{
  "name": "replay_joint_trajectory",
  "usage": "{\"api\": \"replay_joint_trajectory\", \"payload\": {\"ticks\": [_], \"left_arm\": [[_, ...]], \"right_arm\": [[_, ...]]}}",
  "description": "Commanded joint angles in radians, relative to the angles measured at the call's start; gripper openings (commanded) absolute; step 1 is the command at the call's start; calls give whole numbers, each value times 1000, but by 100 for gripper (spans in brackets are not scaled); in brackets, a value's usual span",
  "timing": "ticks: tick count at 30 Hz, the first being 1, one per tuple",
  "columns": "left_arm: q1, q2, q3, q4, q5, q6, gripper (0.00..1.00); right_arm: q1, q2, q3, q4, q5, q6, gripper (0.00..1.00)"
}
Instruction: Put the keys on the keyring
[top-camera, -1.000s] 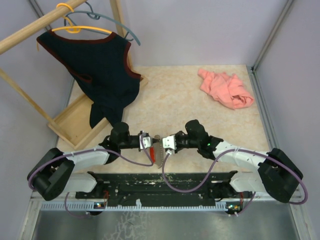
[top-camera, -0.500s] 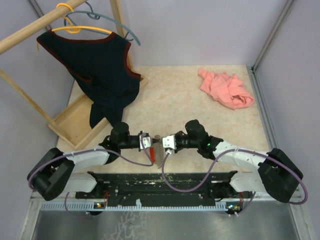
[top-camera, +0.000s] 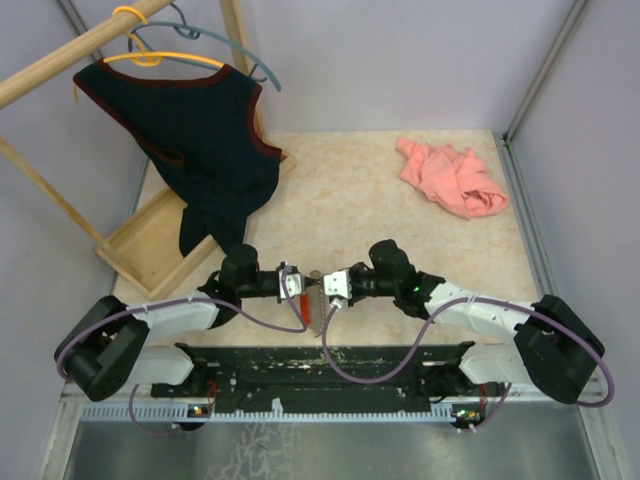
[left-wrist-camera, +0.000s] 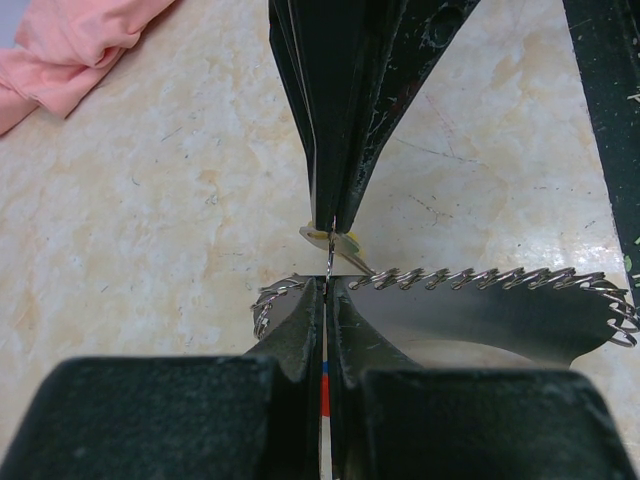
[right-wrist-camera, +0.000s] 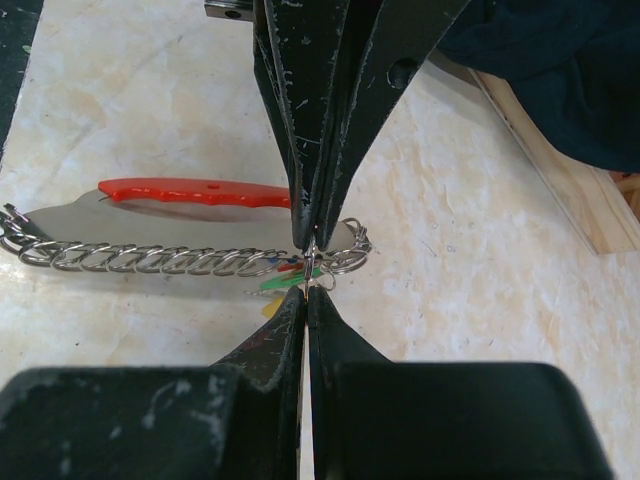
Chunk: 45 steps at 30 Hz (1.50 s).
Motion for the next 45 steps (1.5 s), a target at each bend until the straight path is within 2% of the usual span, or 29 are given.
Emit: {"api": "replay_joint_trajectory", "payload": {"ticks": [1, 33, 45], "left_arm": [[-8, 1, 28, 24, 27, 11, 0], [-25, 11, 34, 27, 39, 12, 0], [-33, 11, 45, 28, 1, -27, 0]], "right_arm": [[11, 2, 48, 54, -5, 15, 0], [13, 16, 65, 120, -83, 82, 0], [15, 19, 65, 142, -71, 113, 0]]}}
